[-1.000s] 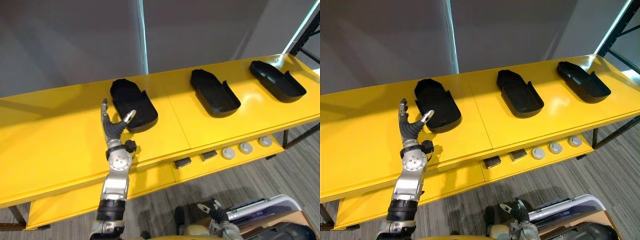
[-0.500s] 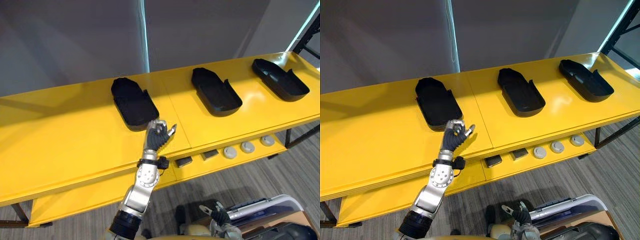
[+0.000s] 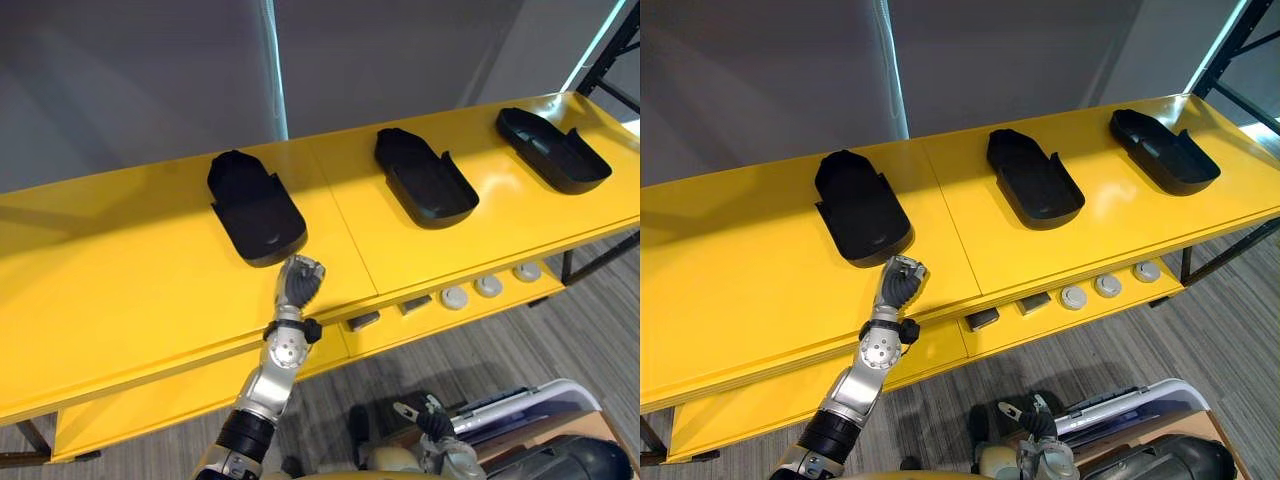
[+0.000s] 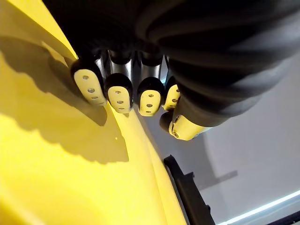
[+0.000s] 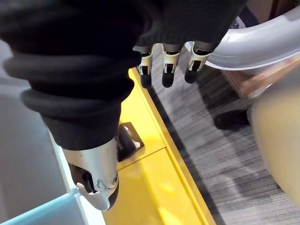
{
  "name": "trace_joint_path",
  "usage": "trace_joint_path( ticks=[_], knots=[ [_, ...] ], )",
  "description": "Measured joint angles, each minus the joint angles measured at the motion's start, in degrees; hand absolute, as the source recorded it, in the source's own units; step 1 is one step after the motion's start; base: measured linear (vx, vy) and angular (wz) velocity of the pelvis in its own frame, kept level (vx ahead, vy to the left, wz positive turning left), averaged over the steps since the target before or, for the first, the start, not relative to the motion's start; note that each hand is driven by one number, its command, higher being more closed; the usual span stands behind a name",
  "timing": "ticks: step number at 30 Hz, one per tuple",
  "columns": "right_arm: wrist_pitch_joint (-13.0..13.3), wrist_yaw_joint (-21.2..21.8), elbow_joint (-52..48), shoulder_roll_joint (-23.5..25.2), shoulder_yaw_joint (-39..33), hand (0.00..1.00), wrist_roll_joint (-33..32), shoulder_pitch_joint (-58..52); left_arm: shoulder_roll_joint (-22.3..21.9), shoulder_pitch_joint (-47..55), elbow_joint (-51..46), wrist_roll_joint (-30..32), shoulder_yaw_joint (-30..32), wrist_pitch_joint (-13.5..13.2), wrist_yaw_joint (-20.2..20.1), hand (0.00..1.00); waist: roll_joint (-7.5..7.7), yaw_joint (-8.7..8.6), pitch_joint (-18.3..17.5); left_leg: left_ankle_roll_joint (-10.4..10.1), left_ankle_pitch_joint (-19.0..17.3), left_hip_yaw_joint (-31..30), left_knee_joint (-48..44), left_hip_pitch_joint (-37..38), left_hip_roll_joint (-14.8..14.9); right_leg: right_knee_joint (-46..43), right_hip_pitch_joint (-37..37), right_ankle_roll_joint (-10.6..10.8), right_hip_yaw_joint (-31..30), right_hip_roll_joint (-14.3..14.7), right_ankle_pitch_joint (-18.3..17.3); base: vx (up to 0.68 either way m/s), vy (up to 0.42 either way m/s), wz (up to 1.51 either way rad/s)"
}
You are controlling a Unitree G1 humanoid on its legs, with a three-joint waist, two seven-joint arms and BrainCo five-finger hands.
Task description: Walk over and take plastic housings, then place them on the shelf
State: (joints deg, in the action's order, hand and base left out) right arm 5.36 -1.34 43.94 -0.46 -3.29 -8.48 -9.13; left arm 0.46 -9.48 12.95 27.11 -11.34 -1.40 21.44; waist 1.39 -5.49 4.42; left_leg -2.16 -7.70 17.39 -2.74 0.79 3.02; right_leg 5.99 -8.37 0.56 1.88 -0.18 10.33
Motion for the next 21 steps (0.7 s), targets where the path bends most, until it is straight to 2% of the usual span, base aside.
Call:
trace_joint_path(
  ticks=[7, 21],
  knots=[
    [0.0, 0.0, 0.2, 0.0, 0.0, 0.0, 0.0, 0.3, 0.7, -0.8, 0.2, 0.7, 3.0, 1.0, 1.2, 1.0, 0.03, -0.05, 0.0, 0.0, 0.0, 0.0, 0.5, 0.1, -0.1, 0.0, -0.2, 0.0, -0.1, 0.0, 0.0, 0.0, 0.0, 0.0],
    [0.0, 0.0, 0.3, -0.1, -0.1, 0.0, 0.0, 0.9, 1.0, -3.0, 2.2, 1.7, 5.0, 0.9, 2.4, 1.0, 0.16, -0.24, 0.1, 0.0, 0.0, 0.0, 0.8, -0.1, -0.3, 0.0, -0.6, 0.0, -0.1, 0.0, 0.0, 0.0, 0.0, 0.0]
  ],
)
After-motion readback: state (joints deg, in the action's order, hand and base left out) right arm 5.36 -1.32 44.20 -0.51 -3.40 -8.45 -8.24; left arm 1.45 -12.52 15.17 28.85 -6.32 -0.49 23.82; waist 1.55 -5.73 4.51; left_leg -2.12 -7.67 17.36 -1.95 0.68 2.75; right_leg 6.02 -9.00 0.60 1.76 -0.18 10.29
